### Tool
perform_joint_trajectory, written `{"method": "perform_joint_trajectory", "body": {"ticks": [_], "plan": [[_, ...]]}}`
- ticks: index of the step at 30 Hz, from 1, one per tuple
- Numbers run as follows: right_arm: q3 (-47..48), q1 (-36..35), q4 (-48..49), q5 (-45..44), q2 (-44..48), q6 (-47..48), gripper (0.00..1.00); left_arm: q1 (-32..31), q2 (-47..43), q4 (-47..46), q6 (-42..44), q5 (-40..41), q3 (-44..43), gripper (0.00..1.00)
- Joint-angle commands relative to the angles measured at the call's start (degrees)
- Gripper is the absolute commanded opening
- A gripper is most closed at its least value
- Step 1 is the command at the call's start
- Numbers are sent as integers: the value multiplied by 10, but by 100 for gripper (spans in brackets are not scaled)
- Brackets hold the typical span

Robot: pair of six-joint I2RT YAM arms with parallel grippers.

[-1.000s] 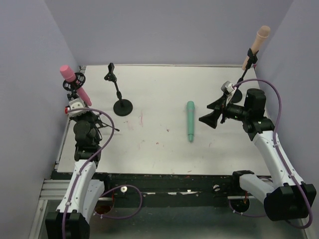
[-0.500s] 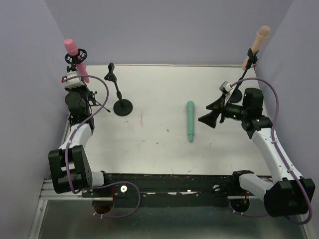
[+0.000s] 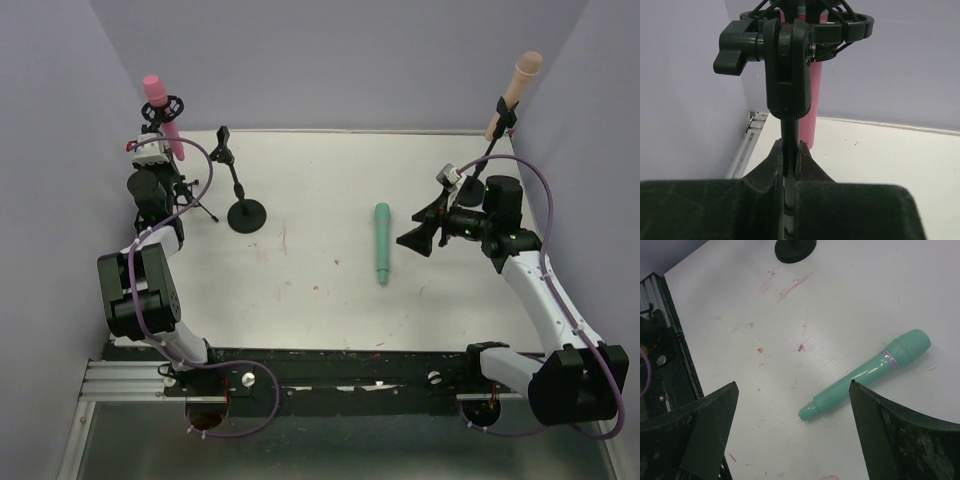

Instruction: Attach the microphones to the stand

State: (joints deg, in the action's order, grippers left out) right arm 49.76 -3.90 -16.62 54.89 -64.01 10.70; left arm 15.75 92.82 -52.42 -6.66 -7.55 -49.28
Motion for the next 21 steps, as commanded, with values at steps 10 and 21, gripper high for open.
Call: {"method": "perform_joint_trajectory", "body": {"ticks": [10, 21], "plan": [[3, 3, -11, -2, 7, 15, 100, 9, -40, -109, 3, -30, 64, 39], [3, 3, -11, 0, 24, 16, 100, 9, -167, -79, -33, 8, 144, 70]]}}
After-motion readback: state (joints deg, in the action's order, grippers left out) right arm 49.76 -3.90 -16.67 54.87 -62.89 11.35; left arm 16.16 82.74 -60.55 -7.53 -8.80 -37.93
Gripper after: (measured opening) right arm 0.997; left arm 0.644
